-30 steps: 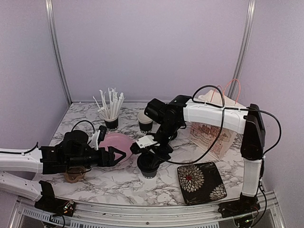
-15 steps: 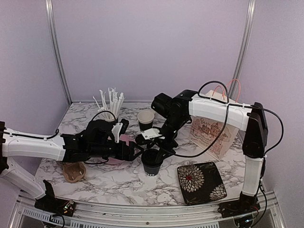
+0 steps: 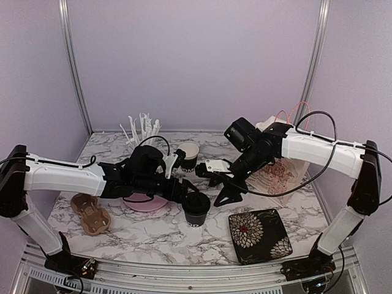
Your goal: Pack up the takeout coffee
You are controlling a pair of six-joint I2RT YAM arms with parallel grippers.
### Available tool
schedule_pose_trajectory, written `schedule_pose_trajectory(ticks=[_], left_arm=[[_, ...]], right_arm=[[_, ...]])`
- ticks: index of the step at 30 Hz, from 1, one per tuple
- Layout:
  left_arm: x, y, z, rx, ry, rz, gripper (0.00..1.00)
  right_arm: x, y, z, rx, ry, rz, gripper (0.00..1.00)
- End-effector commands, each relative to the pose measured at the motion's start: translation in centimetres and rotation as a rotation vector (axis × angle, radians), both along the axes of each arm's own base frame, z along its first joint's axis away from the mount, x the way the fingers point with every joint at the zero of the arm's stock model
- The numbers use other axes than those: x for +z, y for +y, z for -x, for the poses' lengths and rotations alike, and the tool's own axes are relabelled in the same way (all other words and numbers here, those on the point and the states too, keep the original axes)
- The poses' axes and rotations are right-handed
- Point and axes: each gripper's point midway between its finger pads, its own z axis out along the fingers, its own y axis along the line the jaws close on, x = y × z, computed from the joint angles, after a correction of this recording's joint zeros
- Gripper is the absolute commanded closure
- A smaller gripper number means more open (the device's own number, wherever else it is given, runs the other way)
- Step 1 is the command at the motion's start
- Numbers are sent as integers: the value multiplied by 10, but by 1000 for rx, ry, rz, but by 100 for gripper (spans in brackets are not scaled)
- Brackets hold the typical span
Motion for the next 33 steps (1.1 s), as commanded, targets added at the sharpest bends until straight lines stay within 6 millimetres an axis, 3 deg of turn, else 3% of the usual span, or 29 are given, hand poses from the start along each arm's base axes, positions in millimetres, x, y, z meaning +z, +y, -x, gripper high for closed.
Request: schedule_pose_trajectory(ticks=[1, 4, 7, 10, 13, 19, 28, 33], left_arm=[[-2, -4, -4, -49, -28, -45, 11], [-6, -10, -6, -79, -12, -48, 15], [-11, -15, -5, -112, 7, -41, 18], [-12, -21, 0, -146, 24, -12, 21], [-12, -25, 6, -168, 56, 17, 26], [-4, -13, 14, -142, 76, 44, 31], [-12, 11, 28, -68, 154, 61, 33], [-1, 21, 30, -27, 148, 88, 33]], right_arm=[[-24, -3, -10, -201, 61, 1, 23], [-51, -14, 7, -188, 163, 84, 26], [-74, -19, 29, -154, 315, 155, 37], [-78, -12, 40, -131, 402, 122, 39], [-74, -1, 36, -128, 445, 87, 41], [-57, 7, -11, -221, 504, -18, 46], [-55, -4, -98, -424, 509, -125, 48], [-63, -11, -111, -469, 500, -115, 48]])
